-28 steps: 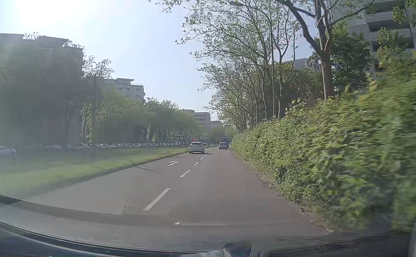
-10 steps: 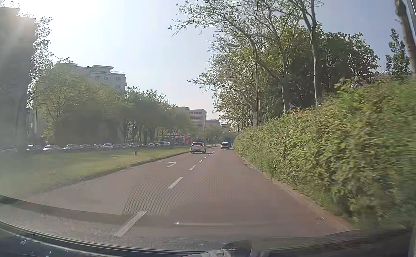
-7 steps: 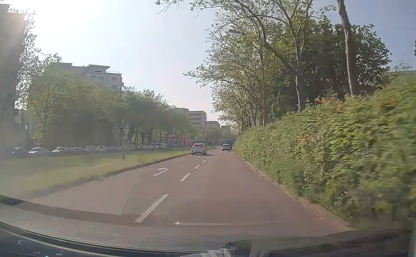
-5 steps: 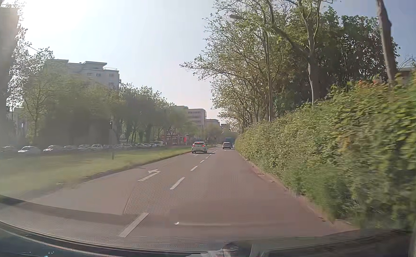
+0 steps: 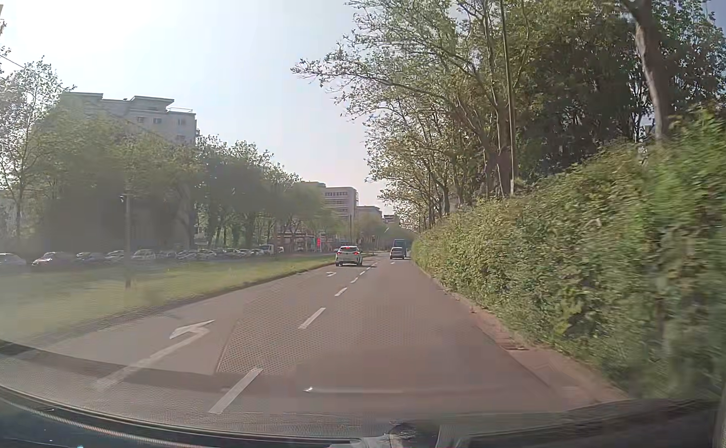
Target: Follow the waypoints while adhering to traffic rules and regulations
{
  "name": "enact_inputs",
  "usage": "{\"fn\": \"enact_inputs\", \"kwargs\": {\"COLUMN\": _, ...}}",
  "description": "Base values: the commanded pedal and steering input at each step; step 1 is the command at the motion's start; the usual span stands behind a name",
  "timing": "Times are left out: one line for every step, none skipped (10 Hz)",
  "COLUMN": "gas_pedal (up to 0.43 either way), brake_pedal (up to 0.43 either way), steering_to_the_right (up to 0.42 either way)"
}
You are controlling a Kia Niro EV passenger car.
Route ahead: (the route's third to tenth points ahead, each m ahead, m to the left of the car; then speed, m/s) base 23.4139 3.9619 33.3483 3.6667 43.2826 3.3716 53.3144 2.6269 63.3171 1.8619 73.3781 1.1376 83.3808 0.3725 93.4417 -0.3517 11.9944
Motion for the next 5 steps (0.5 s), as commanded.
{"fn": "enact_inputs", "kwargs": {"gas_pedal": 0.118, "brake_pedal": 0.000, "steering_to_the_right": 0.005}}
{"fn": "enact_inputs", "kwargs": {"gas_pedal": 0.118, "brake_pedal": 0.000, "steering_to_the_right": 0.005}}
{"fn": "enact_inputs", "kwargs": {"gas_pedal": 0.118, "brake_pedal": 0.000, "steering_to_the_right": 0.005}}
{"fn": "enact_inputs", "kwargs": {"gas_pedal": 0.118, "brake_pedal": 0.000, "steering_to_the_right": 0.006}}
{"fn": "enact_inputs", "kwargs": {"gas_pedal": 0.118, "brake_pedal": 0.000, "steering_to_the_right": 0.006}}
